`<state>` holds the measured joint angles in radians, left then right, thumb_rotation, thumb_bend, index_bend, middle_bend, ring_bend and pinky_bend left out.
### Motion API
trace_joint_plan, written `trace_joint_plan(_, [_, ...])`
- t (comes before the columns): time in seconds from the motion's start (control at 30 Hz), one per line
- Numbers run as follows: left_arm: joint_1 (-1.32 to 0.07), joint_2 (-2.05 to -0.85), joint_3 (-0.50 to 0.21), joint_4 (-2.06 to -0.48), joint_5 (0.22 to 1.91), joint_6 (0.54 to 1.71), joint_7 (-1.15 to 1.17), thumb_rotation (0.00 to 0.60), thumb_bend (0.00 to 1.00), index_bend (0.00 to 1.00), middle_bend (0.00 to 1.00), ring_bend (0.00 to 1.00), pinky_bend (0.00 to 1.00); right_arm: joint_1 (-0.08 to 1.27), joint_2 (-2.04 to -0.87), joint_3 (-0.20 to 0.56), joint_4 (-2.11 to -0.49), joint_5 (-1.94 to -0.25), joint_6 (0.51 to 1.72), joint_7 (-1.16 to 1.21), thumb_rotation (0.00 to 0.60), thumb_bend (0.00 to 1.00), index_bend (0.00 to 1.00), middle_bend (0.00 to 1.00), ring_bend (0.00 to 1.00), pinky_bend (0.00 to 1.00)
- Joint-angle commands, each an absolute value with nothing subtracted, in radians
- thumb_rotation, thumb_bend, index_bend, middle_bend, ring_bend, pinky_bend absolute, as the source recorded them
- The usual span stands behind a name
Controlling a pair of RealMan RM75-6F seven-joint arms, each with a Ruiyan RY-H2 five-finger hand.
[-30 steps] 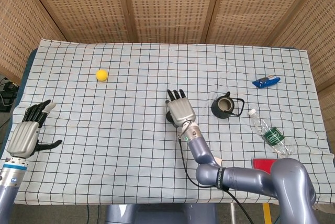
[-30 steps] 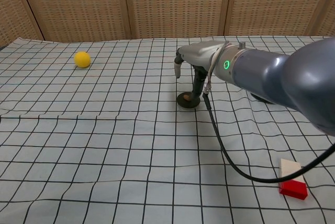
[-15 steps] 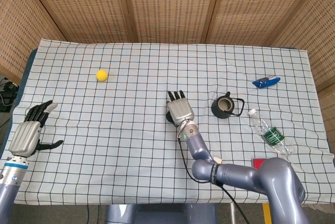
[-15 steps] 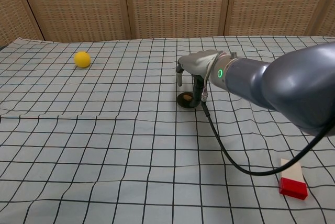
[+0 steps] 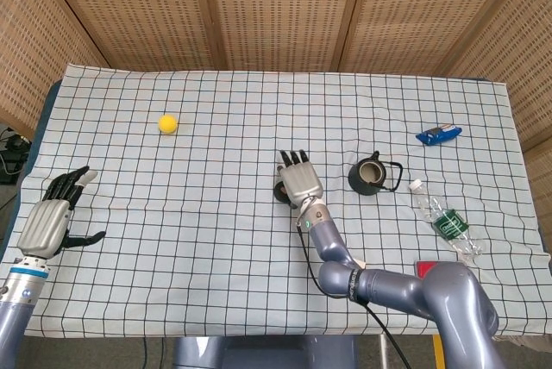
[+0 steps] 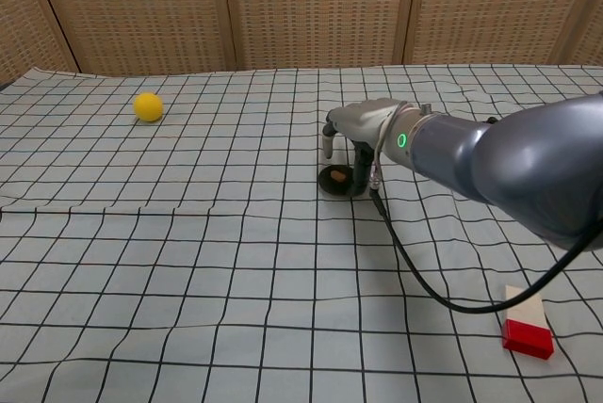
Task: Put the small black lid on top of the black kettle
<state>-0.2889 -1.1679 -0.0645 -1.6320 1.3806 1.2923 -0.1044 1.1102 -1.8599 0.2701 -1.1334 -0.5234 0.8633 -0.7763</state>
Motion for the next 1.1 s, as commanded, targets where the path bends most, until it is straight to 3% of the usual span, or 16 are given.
trace_joint_plan(0.03, [-0.289, -1.167, -0.067, -1.631, 1.377, 1.288, -0.104, 0.6, 0.01, 0.0, 0.0, 0.0, 0.0, 1.109, -1.865, 0.268, -1.125, -0.536, 0.86, -0.766, 0.6, 0.38, 0.36, 0.06, 0.0, 0.0])
trace_joint_plan(1.1, [-0.283, -1.157, -0.075, -1.639, 1.387, 1.272, -0.116, 0.6, 0.01, 0.01, 0.0, 0.0, 0.0, 1.103, -1.894, 0.265, -1.112, -0.537, 0.883, -0.795, 0.6, 0.42, 0.42, 0.09, 0.0, 0.0])
